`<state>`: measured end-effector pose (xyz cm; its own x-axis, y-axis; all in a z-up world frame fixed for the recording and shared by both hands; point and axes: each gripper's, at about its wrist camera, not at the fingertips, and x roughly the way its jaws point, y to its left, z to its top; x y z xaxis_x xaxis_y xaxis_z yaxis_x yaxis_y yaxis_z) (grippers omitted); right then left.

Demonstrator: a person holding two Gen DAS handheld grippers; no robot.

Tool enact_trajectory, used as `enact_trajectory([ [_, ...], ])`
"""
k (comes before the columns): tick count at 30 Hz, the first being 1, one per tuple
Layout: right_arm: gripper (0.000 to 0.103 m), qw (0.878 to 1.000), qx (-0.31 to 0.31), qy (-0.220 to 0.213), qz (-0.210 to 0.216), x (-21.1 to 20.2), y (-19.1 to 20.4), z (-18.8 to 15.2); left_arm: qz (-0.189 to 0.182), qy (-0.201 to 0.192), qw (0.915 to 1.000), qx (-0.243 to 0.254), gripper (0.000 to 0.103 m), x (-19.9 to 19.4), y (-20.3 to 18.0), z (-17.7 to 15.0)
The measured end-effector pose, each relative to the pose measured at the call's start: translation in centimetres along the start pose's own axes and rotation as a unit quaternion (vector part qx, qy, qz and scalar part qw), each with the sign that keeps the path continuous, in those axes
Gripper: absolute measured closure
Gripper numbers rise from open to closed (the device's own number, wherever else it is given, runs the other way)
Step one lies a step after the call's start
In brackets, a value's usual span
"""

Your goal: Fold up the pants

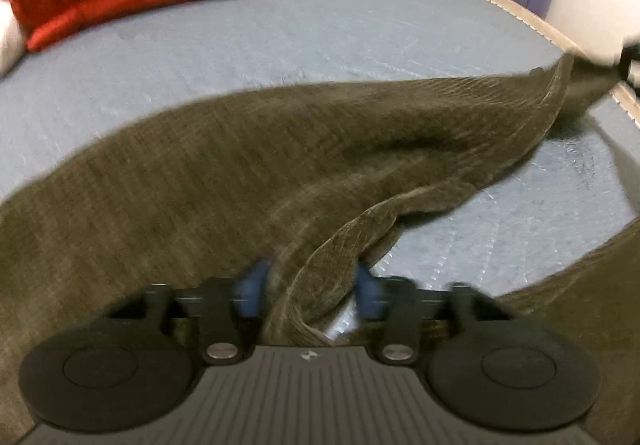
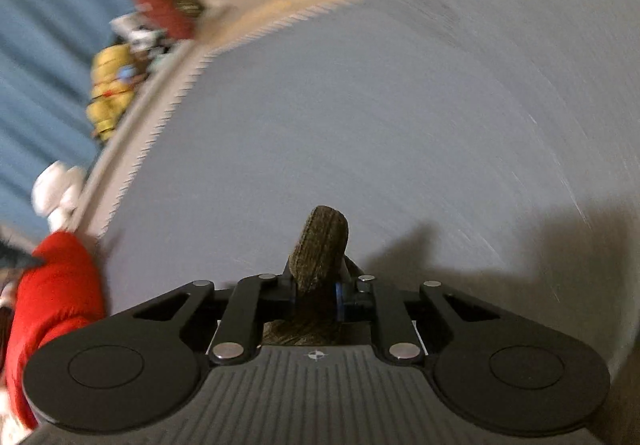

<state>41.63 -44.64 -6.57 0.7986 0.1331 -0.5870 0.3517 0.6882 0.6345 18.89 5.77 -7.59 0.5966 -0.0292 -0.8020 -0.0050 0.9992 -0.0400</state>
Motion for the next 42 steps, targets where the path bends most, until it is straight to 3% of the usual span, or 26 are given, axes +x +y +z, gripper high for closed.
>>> enact_trajectory([
  [2, 0.088, 0.999, -0.036, -0.028, 0.028, -1.0, 2.7, 2.1, -0.007, -0.001, 1.0000, -0.003, 0.089, -0.7, 0.4, 0.4],
  [5, 0.088, 0.983, -0.104, -0.127, 0.084, -5.1, 5.5, 4.2, -0.023, 0.007, 0.9997, 0.009, 0.090, -2.1, 1.0, 1.0],
  [7, 0.088, 0.970, -0.130, -0.192, 0.067, -7.1, 4.7, 3.5, -0.037, 0.022, 0.9984, 0.036, 0.090, -3.1, 1.1, 1.4],
  [8, 0.088, 0.972, -0.123, -0.199, 0.036, -6.9, 3.3, 2.9, -0.041, 0.031, 0.9973, 0.053, 0.090, -3.5, 1.2, 1.4],
  [9, 0.088, 0.978, -0.104, -0.181, -0.024, -6.0, 0.8, 1.9, -0.043, 0.040, 0.9957, 0.071, 0.090, -3.7, 1.1, 1.4],
  [11, 0.087, 0.988, -0.039, -0.101, -0.115, -3.3, -5.1, -0.2, -0.049, 0.058, 0.9914, 0.106, 0.090, -4.0, 1.1, 1.0],
  [13, 0.087, 0.985, 0.041, -0.032, -0.162, -1.9, -10.6, -2.6, -0.059, 0.070, 0.9876, 0.128, 0.089, -4.2, 1.1, 0.6],
  [14, 0.087, 0.988, 0.050, -0.054, -0.134, -2.4, -11.8, -3.4, -0.060, 0.073, 0.9867, 0.133, 0.089, -4.3, 1.1, 0.5],
  [16, 0.085, 0.988, -0.016, -0.054, -0.144, -2.4, -10.8, -3.7, -0.062, 0.073, 0.9868, 0.130, 0.084, -4.5, 1.4, 0.6],
  [18, 0.084, 0.987, -0.023, -0.046, -0.155, -2.4, -10.1, -3.2, -0.076, 0.070, 0.9860, 0.131, 0.079, -5.1, 1.2, 0.8],
  [21, 0.079, 0.984, 0.019, -0.065, -0.167, -3.8, -10.0, -1.5, -0.129, 0.032, 0.9837, 0.122, 0.050, -7.8, 1.4, 1.5],
  [23, 0.078, 0.979, 0.000, -0.093, -0.181, -5.6, -8.9, -1.0, -0.161, -0.005, 0.9830, 0.089, 0.048, -9.5, 2.2, 2.1],
  [24, 0.072, 0.978, -0.011, -0.106, -0.180, -6.4, -8.0, -1.1, -0.173, -0.014, 0.9822, 0.072, 0.048, -9.7, 2.6, 2.2],
  [26, 0.066, 0.979, -0.025, -0.120, -0.164, -8.6, -6.4, -1.2, -0.181, -0.017, 0.9822, 0.049, 0.061, -9.1, 3.1, 2.2],
  [27, 0.063, 0.980, -0.030, -0.124, -0.150, -9.8, -5.9, -1.5, -0.176, -0.003, 0.9833, 0.047, 0.075, -8.0, 3.0, 2.0],
  [29, 0.061, 0.983, -0.043, -0.129, -0.121, -12.5, -4.2, -2.0, -0.120, 0.059, 0.9887, 0.067, 0.084, -4.8, 2.4, 0.6],
  [30, 0.060, 0.984, -0.052, -0.132, -0.107, -13.7, -3.1, -2.4, -0.085, 0.079, 0.9897, 0.084, 0.083, -3.6, 2.1, -0.3],
  [32, 0.059, 0.985, -0.075, -0.134, -0.077, -16.8, -0.5, -3.6, -0.077, 0.068, 0.9907, 0.090, 0.082, -4.5, 1.5, -0.2],
  [35, 0.052, 0.983, -0.126, -0.131, -0.016, -21.4, 4.0, -6.2, -0.070, 0.009, 0.9942, 0.081, 0.073, -8.8, 1.1, 1.0],
  [37, 0.045, 0.978, -0.167, -0.125, 0.020, -24.2, 6.3, -8.1, -0.085, -0.017, 0.9943, 0.063, 0.059, -11.2, 1.4, 0.9],
  [42, 0.038, 0.957, -0.256, -0.090, 0.099, -29.3, 10.5, -14.3, -0.070, -0.064, 0.9946, 0.044, 0.058, -15.1, 2.2, 0.1],
])
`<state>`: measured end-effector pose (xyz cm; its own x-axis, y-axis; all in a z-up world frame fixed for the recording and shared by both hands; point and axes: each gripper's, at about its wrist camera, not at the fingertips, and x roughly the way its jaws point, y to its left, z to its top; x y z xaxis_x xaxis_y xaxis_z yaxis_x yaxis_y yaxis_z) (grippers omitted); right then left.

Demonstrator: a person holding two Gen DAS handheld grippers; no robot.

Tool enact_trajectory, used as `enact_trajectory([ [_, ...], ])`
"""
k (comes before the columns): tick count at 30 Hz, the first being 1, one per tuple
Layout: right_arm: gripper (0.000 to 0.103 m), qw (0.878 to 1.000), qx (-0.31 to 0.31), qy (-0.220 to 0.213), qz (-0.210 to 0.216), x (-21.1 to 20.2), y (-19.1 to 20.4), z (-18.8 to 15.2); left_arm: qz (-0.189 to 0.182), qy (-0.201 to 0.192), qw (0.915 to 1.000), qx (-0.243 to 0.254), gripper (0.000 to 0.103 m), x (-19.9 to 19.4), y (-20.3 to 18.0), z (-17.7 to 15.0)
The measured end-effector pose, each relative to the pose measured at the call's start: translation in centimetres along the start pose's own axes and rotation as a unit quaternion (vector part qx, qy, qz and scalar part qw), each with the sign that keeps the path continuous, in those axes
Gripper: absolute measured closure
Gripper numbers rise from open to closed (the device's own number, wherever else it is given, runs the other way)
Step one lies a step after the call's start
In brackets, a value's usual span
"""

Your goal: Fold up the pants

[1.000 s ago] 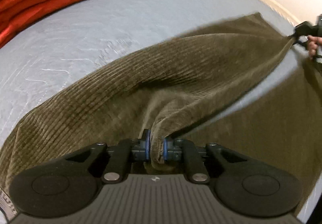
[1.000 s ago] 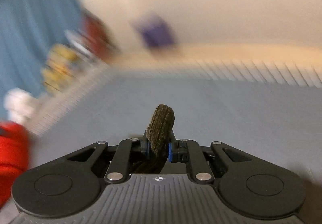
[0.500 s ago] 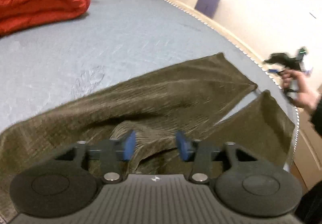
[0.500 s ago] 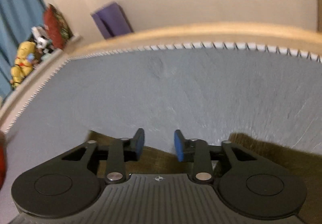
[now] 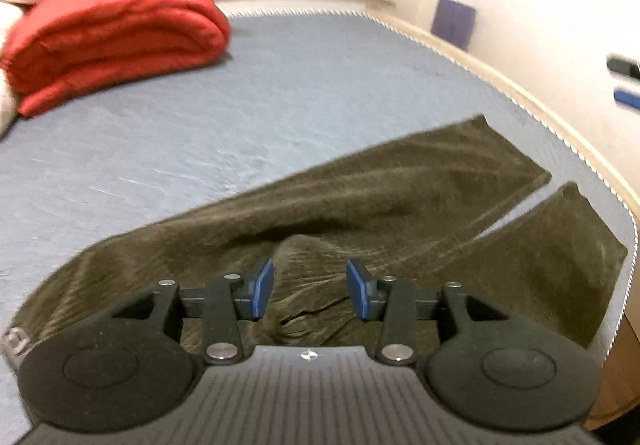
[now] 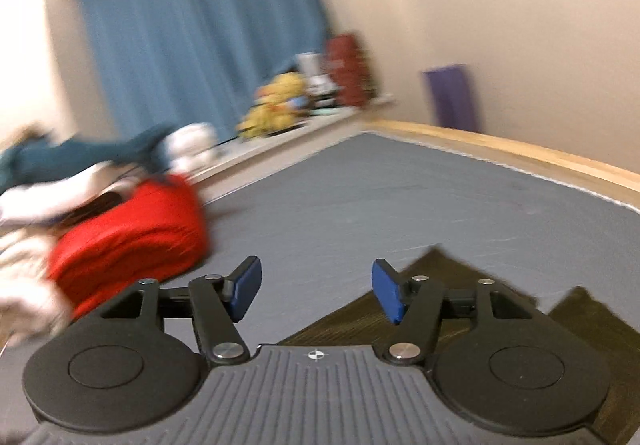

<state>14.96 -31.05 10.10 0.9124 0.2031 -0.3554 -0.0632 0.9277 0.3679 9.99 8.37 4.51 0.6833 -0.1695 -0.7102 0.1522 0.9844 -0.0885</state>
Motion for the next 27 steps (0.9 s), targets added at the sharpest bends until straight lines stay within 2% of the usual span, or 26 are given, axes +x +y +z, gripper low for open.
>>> enact_trajectory([
  [5, 0.036, 0.996, -0.040, 0.047, 0.069, -2.3, 5.1, -3.6, 0.026, -0.040, 0.9981, -0.040, 0.058, -4.8, 2.5, -1.7],
  [7, 0.035, 0.992, -0.057, 0.064, 0.092, -2.8, 6.8, -5.5, 0.035, -0.043, 0.9961, -0.069, 0.058, -6.5, 3.6, -3.1],
  [9, 0.035, 0.988, -0.087, 0.073, 0.105, -2.8, 8.5, -7.4, 0.047, -0.021, 0.9943, -0.093, 0.058, -7.3, 4.5, -4.5],
  [10, 0.035, 0.986, -0.101, 0.075, 0.107, -2.9, 9.6, -8.0, 0.056, -0.004, 0.9944, -0.089, 0.058, -7.4, 4.8, -5.5],
  [12, 0.035, 0.983, -0.107, 0.089, 0.119, -3.4, 10.9, -10.1, 0.081, 0.024, 0.9943, -0.065, 0.058, -7.5, 5.2, -7.3],
  [15, 0.035, 0.973, -0.124, 0.135, 0.139, -2.0, 12.6, -12.5, 0.112, 0.054, 0.9919, -0.024, 0.058, -7.3, 6.2, -10.0],
  [17, 0.035, 0.962, -0.165, 0.154, 0.154, -1.5, 14.1, -13.6, 0.119, 0.078, 0.9891, -0.036, 0.058, -6.4, 7.8, -11.9],
  [19, 0.033, 0.954, -0.200, 0.154, 0.162, -2.5, 15.0, -15.1, 0.130, 0.128, 0.9810, -0.065, 0.061, -4.7, 9.8, -13.4],
  [21, 0.032, 0.947, -0.221, 0.166, 0.166, -2.5, 15.6, -16.1, 0.127, 0.131, 0.9797, -0.083, 0.061, -4.3, 11.1, -13.8],
  [24, 0.032, 0.942, -0.233, 0.175, 0.168, -2.4, 16.0, -16.4, 0.121, 0.165, 0.9733, -0.104, 0.061, -3.0, 12.7, -14.5],
  [27, 0.030, 0.945, -0.216, 0.181, 0.164, -2.6, 15.5, -16.0, 0.105, 0.150, 0.9764, -0.115, 0.061, -3.7, 13.5, -13.9],
])
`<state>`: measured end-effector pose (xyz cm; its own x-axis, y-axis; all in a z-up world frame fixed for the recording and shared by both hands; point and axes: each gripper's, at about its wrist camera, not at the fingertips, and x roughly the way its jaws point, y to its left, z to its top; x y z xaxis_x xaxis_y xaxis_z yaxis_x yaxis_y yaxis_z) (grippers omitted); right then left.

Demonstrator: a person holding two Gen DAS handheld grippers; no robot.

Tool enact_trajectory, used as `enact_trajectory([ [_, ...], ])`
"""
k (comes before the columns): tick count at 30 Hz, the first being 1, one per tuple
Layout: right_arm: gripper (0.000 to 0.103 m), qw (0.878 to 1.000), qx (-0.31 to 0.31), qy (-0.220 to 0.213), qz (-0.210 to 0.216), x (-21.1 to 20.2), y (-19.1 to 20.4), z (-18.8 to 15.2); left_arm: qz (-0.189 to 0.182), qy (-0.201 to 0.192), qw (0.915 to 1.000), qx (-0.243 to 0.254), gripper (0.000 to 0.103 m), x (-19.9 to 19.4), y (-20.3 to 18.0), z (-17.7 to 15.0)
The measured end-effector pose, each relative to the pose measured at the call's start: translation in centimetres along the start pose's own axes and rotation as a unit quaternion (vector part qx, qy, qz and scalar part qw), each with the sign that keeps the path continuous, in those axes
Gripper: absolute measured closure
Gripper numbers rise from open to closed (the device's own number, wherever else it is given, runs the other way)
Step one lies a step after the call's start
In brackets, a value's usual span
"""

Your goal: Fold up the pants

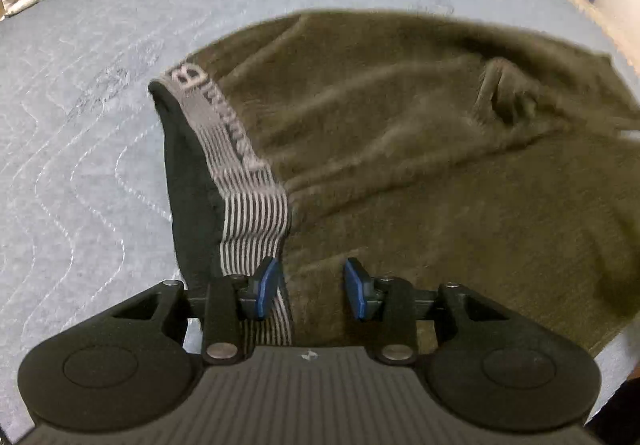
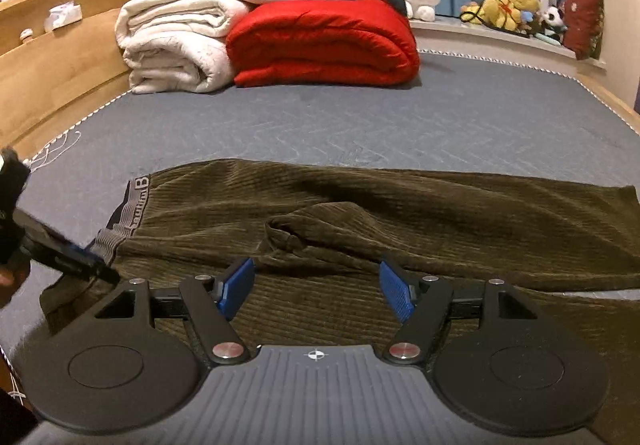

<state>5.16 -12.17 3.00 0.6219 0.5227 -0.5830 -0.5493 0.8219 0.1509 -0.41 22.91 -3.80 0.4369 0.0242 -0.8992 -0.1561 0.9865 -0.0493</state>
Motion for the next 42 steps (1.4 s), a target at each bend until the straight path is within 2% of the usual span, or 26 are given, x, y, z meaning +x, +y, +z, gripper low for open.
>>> enact_trajectory([
  [4, 0.027, 1.000, 0.027, -0.007, 0.005, -0.6, -0.6, 0.4, -0.022, -0.053, 0.9970, -0.053, 0.061, -1.8, 2.0, 1.9],
  [10, 0.024, 0.999, 0.038, -0.010, -0.003, -1.3, -1.8, 0.0, -0.007, -0.115, 0.9848, -0.130, 0.061, -2.9, 5.2, 4.3],
  [14, 0.024, 0.998, 0.063, -0.004, -0.001, -1.4, -2.7, 0.0, 0.015, -0.119, 0.9799, -0.159, 0.061, -1.0, 6.7, 5.6],
  [17, 0.024, 0.997, 0.073, -0.002, 0.006, -1.5, -3.1, 0.0, 0.024, -0.128, 0.9696, -0.207, 0.059, 0.1, 8.8, 6.3],
  [20, 0.024, 0.998, 0.067, -0.005, 0.005, -1.5, -3.1, 0.0, 0.020, -0.129, 0.9561, -0.263, 0.051, 1.6, 11.3, 6.9],
  [22, 0.023, 0.998, 0.067, -0.003, 0.005, -1.4, -3.2, 0.0, 0.008, -0.121, 0.9491, -0.291, 0.042, 2.7, 12.4, 7.2],
  [24, 0.023, 0.998, 0.068, -0.001, 0.004, -1.2, -3.5, -0.1, -0.002, -0.110, 0.9447, -0.309, 0.039, 3.8, 12.8, 7.4],
  [31, 0.023, 0.997, 0.075, 0.009, -0.007, -0.7, -4.9, -0.3, 0.004, -0.098, 0.9495, -0.298, 0.027, 6.9, 12.0, 8.8],
  [37, 0.023, 0.996, 0.091, 0.016, -0.017, -0.7, -6.1, -0.8, 0.018, -0.105, 0.9595, -0.261, 0.024, 7.8, 11.0, 9.4],
  [38, 0.023, 0.996, 0.090, 0.016, -0.019, -0.8, -6.1, -0.9, 0.022, -0.105, 0.9619, -0.252, 0.027, 7.8, 10.8, 9.4],
  [40, 0.023, 0.996, 0.089, 0.016, -0.022, -1.0, -6.2, -1.1, 0.038, -0.105, 0.9664, -0.231, 0.050, 7.6, 10.5, 9.5],
  [42, 0.023, 0.996, 0.089, 0.015, -0.026, -1.2, -6.3, -1.1, 0.033, -0.115, 0.9683, -0.219, 0.059, 6.8, 10.3, 9.3],
])
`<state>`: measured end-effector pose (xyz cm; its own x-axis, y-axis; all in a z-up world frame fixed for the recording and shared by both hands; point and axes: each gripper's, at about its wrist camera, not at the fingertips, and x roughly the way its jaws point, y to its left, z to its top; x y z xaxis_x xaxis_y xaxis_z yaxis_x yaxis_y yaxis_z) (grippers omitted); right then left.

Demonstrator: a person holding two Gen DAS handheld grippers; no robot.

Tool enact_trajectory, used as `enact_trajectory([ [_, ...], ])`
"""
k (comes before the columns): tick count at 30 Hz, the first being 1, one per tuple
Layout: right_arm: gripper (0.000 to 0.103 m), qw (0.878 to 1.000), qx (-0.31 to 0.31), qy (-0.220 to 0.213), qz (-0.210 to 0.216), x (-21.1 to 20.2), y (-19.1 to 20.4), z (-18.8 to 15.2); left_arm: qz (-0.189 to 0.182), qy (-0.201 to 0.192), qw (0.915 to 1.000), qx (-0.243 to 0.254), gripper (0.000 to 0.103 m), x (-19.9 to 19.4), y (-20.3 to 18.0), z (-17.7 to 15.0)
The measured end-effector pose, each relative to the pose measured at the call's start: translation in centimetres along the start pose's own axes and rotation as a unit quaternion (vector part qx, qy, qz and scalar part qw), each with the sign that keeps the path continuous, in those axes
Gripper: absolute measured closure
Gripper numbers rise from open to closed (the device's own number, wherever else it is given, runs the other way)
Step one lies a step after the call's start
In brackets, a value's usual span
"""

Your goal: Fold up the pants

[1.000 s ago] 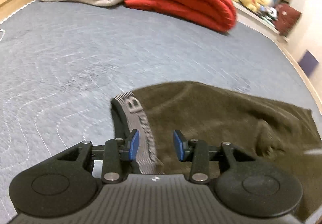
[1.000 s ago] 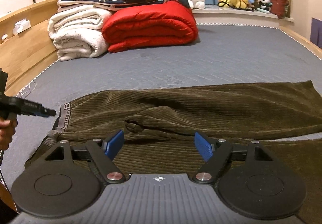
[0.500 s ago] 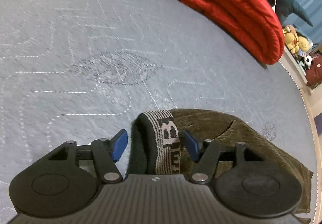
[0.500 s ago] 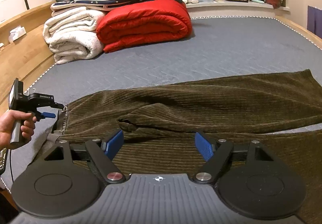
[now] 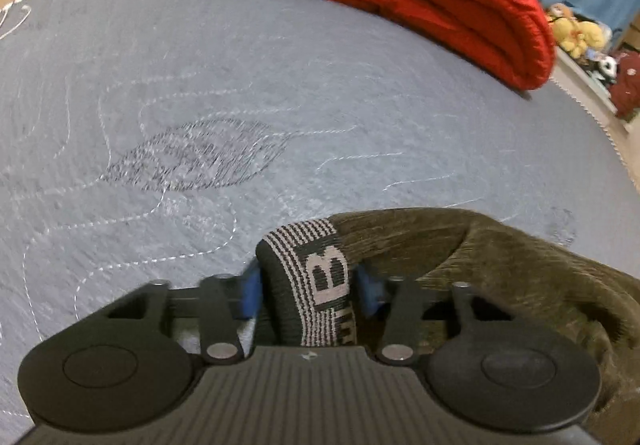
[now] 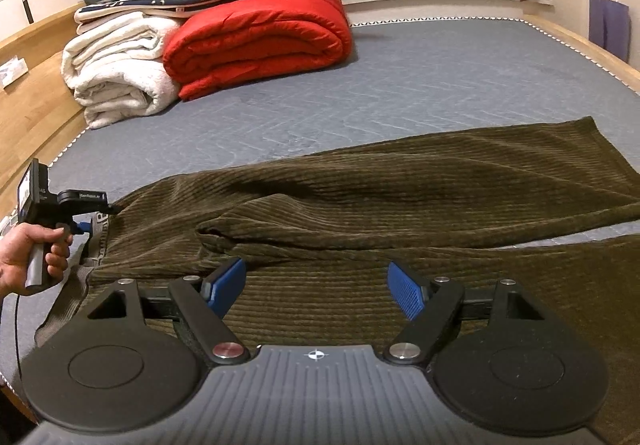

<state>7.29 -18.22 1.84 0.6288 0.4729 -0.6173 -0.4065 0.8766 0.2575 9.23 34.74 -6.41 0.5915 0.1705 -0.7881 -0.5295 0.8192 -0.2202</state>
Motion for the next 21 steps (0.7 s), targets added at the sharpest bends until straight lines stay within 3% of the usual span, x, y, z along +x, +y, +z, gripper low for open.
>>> enact_trajectory([
  [3, 0.023, 1.000, 0.003, -0.005, -0.007, -0.3, -0.1, 0.0, 0.007, -0.034, 0.9977, 0.058, 0.063, -2.6, -1.4, -0.3],
  [6, 0.023, 1.000, 0.007, -0.014, -0.014, -0.6, -0.2, 0.2, 0.003, -0.077, 0.9891, 0.125, 0.065, -6.3, -3.0, -1.1],
  [9, 0.023, 0.999, 0.014, -0.025, -0.017, -1.0, -0.3, 0.4, -0.018, -0.118, 0.9737, 0.194, 0.066, -11.0, -3.5, -2.8],
  [12, 0.023, 0.999, 0.025, -0.036, -0.019, -1.4, -0.4, 0.8, -0.045, -0.131, 0.9546, 0.264, 0.068, -15.9, -2.8, -5.4],
  [15, 0.023, 0.998, 0.044, -0.048, -0.018, -1.7, -0.6, 1.4, -0.083, -0.105, 0.9325, 0.336, 0.070, -19.5, -2.1, -8.7],
  [16, 0.023, 0.997, 0.052, -0.054, -0.018, -1.8, -0.7, 1.7, -0.098, -0.082, 0.9248, 0.358, 0.070, -20.1, -2.1, -10.0],
  [18, 0.023, 0.996, 0.062, -0.064, -0.017, -2.1, -1.0, 2.2, -0.123, -0.022, 0.9009, 0.416, 0.069, -20.5, -2.4, -13.1],
  [20, 0.023, 0.995, 0.068, -0.071, -0.022, -2.3, -1.4, 2.4, -0.102, 0.005, 0.8831, 0.458, 0.066, -20.2, -3.1, -15.8],
  [21, 0.023, 0.995, 0.072, -0.072, -0.024, -2.3, -1.7, 2.5, -0.093, -0.001, 0.8800, 0.466, 0.066, -20.3, -3.4, -16.4],
])
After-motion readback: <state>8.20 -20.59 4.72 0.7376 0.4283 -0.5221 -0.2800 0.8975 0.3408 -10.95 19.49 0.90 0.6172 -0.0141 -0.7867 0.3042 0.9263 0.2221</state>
